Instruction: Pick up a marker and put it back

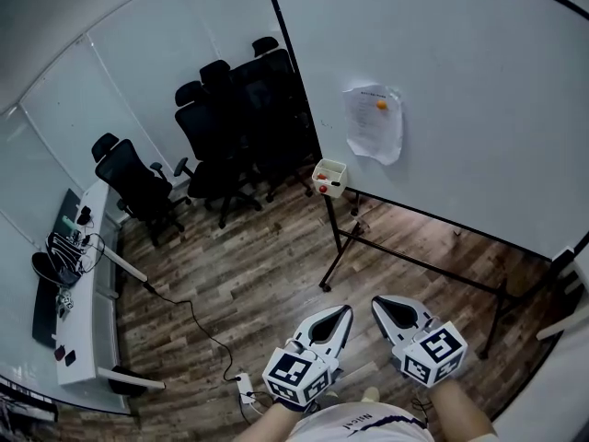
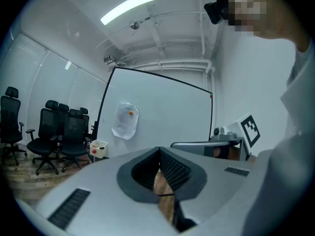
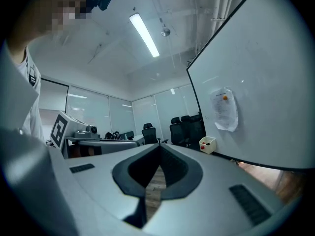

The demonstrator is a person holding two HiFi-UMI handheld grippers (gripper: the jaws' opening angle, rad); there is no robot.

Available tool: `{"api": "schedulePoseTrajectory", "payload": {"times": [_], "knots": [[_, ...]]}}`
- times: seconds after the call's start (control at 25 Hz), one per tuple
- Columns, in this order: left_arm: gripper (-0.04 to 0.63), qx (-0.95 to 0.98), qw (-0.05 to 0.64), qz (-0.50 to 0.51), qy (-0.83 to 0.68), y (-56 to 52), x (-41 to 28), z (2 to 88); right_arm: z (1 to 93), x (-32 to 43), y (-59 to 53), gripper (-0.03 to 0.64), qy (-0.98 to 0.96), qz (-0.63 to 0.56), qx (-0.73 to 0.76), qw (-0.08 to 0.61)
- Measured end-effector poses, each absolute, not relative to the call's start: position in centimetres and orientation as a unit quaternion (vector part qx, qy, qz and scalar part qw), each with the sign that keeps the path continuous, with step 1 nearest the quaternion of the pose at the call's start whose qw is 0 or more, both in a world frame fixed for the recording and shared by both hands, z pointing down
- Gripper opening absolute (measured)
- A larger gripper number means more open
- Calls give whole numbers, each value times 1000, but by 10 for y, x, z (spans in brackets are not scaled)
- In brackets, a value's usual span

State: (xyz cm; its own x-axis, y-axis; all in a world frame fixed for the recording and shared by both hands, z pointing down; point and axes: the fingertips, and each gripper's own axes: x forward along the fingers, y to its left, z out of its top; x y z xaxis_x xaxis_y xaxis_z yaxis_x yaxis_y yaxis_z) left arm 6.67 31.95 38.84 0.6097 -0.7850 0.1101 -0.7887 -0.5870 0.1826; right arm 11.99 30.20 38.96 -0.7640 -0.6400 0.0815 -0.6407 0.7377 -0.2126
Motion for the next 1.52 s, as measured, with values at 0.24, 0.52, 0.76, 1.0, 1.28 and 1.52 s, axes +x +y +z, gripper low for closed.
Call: {"api": "schedulePoseTrajectory", "payload": {"times": [0.24, 0.52, 0.76, 1.0, 1.28, 1.52], "knots": [[11, 886, 110, 16, -451, 313, 68, 394, 393, 119, 296, 12, -935, 120, 334, 2], [11, 887, 117, 14, -447, 286, 66, 403, 399, 115, 269, 12, -933, 123, 338, 6], [11, 893, 114, 11, -436, 241, 56, 406, 401, 105, 227, 12, -928, 120, 352, 16], [11, 899, 108, 14, -423, 176, 34, 409, 403, 83, 165, 12, -922, 119, 369, 23], [11, 909, 116, 16, -401, 106, -1, 415, 406, 49, 97, 12, -911, 121, 394, 32], [11, 911, 123, 21, -394, 50, -27, 433, 421, 28, 49, 12, -900, 128, 415, 47]]}}
